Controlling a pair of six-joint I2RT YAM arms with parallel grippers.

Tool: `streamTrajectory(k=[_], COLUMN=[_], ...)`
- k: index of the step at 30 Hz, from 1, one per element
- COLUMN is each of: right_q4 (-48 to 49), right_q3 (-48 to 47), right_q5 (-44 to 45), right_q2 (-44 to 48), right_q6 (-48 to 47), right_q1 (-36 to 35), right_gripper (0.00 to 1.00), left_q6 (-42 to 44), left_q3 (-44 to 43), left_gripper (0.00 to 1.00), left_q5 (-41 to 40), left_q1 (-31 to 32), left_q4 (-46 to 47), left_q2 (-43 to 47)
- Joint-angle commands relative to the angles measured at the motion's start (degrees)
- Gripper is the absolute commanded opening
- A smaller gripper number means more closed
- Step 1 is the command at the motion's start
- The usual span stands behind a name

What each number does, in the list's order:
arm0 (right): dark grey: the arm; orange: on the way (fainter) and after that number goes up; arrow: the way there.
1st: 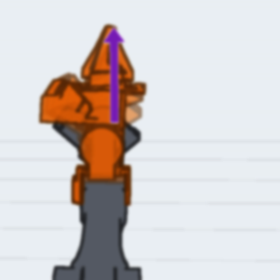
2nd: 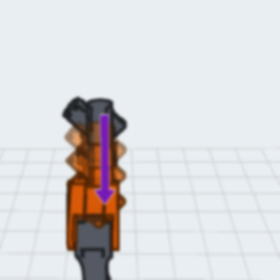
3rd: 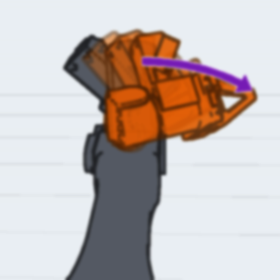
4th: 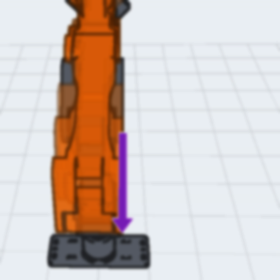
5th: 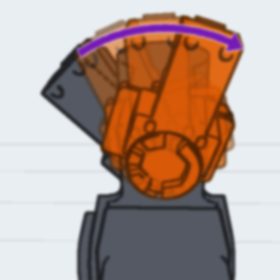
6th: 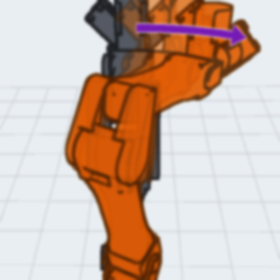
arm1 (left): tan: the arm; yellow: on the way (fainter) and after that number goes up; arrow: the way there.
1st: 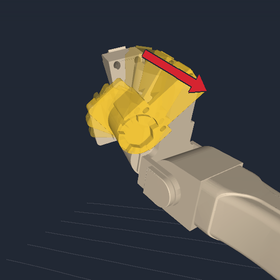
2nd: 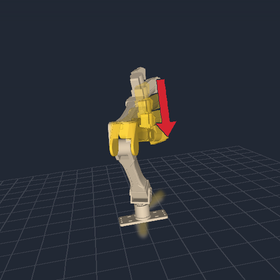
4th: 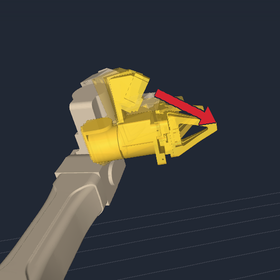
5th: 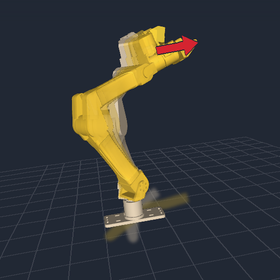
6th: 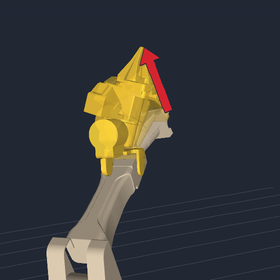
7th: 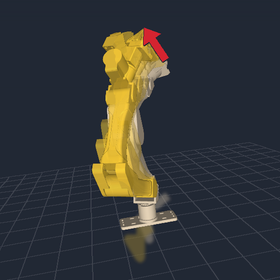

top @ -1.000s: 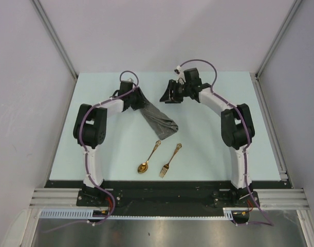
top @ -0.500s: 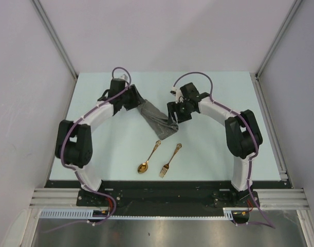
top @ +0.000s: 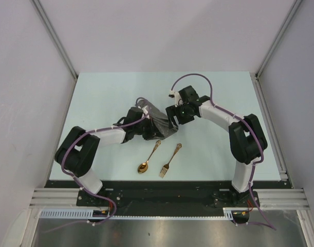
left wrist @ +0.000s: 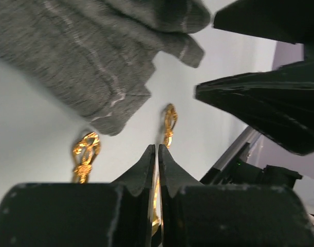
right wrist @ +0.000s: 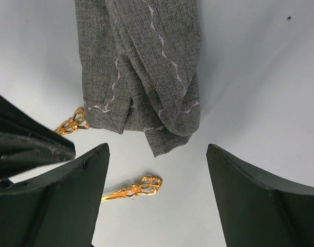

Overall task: Fold the napkin into a case and place the utensils inside
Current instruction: Stuff the top corner of the smaller-rectangle-folded napkin into the folded napkin.

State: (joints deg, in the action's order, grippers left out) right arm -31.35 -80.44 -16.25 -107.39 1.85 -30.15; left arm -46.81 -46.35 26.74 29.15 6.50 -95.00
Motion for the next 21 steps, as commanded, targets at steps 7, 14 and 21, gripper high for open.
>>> streamTrajectory(k=[7,14,21], right_q4=[2.8,4.4,4.7], right_q3=[-2.2,-3.1,-5.1], right_q5=[2.8,2.3,1.8], right_q2=[-4.7,-4.7,-6.2], right_q6=[-1.7,-1.7,-1.7], right_q1=[-1.0,-1.8,-2.2], right_gripper=[0.79,0.67,0.56], left_q6=[-2.1,-3.3,-2.8], left_q3=[-3.7,-4.8,-5.9], left_gripper=[0.00,0.00,0.00], left_q5=[-0.7,-2.2,-2.9], left_q1=[-0.4,-1.1,-1.1], left_q4=[2.6,4.0,3.5], left_q2=[-4.1,-9.1,-10.8])
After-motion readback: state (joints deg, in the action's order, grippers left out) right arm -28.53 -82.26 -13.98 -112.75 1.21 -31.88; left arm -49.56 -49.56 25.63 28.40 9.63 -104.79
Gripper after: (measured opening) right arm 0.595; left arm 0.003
